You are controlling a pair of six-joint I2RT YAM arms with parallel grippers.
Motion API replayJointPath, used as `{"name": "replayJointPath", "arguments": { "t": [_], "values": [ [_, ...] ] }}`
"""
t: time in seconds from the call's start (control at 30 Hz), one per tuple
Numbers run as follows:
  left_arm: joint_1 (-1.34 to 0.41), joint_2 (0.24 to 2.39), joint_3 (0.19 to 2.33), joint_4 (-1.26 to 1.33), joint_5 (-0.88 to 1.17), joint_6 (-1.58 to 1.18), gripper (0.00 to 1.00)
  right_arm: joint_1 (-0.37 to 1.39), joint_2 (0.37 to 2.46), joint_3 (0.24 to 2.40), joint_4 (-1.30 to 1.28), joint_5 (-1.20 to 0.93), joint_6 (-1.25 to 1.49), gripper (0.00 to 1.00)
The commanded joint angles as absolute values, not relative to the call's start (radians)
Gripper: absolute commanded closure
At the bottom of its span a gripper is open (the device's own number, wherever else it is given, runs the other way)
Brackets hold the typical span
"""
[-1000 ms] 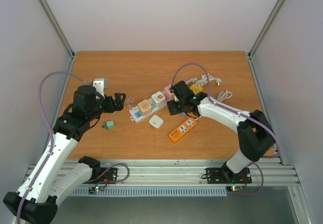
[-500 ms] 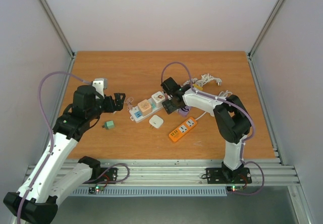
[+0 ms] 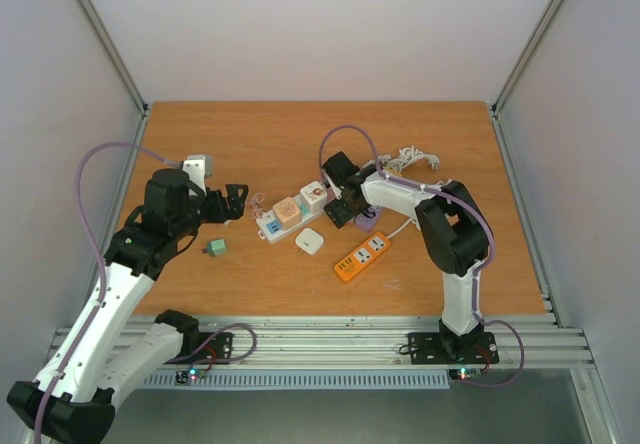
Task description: Insert the plug
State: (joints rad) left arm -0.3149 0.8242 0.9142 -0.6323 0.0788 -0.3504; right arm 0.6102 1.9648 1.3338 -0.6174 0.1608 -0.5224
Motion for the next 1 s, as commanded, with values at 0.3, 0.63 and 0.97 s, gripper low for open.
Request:
{"name": "replayJointPath", "arguments": {
  "t": [0.3,0.63,0.97],
  "values": [
    [-0.308,0.819,0.913,-0.604,0.087,-0.337,0.01,0.606,1.969,1.348,-0.647,0.124,-0.518,0.27],
    [-0.308,0.821,0.913,-0.6,0.106,-0.334,0.01,0.605,1.813,1.258,-0.636,-0.026,-0.435,0.46],
    [-0.308,0.821,0.915,-0.568,0.231,-0.339,0.01,0.606,1.52,1.137,-0.512,-0.174,-0.086,0.49]
  ]
}}
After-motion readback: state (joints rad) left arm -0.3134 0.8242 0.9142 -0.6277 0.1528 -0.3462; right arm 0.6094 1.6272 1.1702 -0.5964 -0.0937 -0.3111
